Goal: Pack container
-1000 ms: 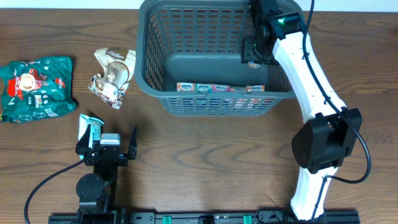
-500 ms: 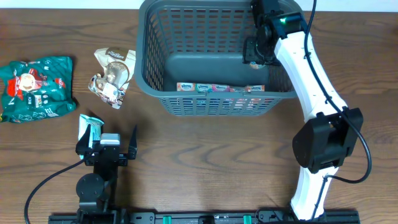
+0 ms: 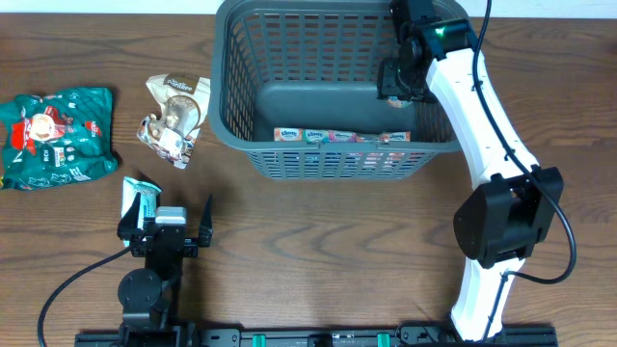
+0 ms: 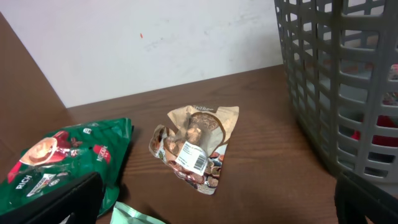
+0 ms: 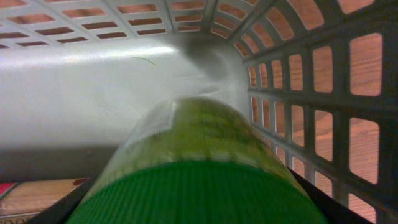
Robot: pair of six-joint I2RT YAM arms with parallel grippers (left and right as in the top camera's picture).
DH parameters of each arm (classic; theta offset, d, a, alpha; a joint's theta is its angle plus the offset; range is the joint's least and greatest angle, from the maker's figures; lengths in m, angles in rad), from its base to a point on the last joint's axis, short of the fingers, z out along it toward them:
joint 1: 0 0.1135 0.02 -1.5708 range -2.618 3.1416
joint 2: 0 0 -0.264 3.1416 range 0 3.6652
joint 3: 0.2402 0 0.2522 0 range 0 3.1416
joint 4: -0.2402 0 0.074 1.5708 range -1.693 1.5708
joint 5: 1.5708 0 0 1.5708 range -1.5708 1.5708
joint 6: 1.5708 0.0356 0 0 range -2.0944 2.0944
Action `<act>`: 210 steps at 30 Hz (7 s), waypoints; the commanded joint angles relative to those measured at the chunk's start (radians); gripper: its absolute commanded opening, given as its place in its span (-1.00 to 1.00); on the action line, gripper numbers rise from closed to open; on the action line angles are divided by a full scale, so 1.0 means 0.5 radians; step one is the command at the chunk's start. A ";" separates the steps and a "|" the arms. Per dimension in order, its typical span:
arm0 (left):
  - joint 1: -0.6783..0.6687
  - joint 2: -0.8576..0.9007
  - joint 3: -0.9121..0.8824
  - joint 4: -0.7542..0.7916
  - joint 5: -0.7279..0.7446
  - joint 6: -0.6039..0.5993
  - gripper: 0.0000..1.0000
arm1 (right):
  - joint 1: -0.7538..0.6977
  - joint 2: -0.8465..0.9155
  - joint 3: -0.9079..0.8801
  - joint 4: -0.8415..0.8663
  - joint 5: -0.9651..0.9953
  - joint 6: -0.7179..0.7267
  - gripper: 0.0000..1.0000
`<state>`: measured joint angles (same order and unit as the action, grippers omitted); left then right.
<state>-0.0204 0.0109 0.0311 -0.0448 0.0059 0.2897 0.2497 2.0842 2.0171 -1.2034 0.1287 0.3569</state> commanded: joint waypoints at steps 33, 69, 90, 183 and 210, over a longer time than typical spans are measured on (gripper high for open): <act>0.012 -0.014 -0.054 -0.049 -0.003 0.025 0.97 | -0.538 -0.764 0.886 -0.800 0.789 0.679 0.84; 0.012 -0.014 -0.054 -0.049 -0.003 0.025 0.97 | -1.536 -0.832 0.815 -0.989 0.803 0.645 0.98; 0.012 -0.014 -0.031 -0.037 0.153 -0.138 0.97 | -1.536 -0.832 0.814 -0.989 0.802 0.645 0.98; 0.310 4.229 2.711 -0.780 0.243 0.324 -0.88 | -1.536 -0.832 0.814 -0.989 0.803 0.645 0.99; -0.062 2.708 3.201 -0.625 0.985 0.167 -0.88 | -1.536 -0.832 0.814 -0.989 0.803 0.645 0.98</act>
<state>-0.0090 1.3502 1.6325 -0.3672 0.3820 0.3645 -0.5144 1.6630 2.4256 -1.6947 0.5201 0.6697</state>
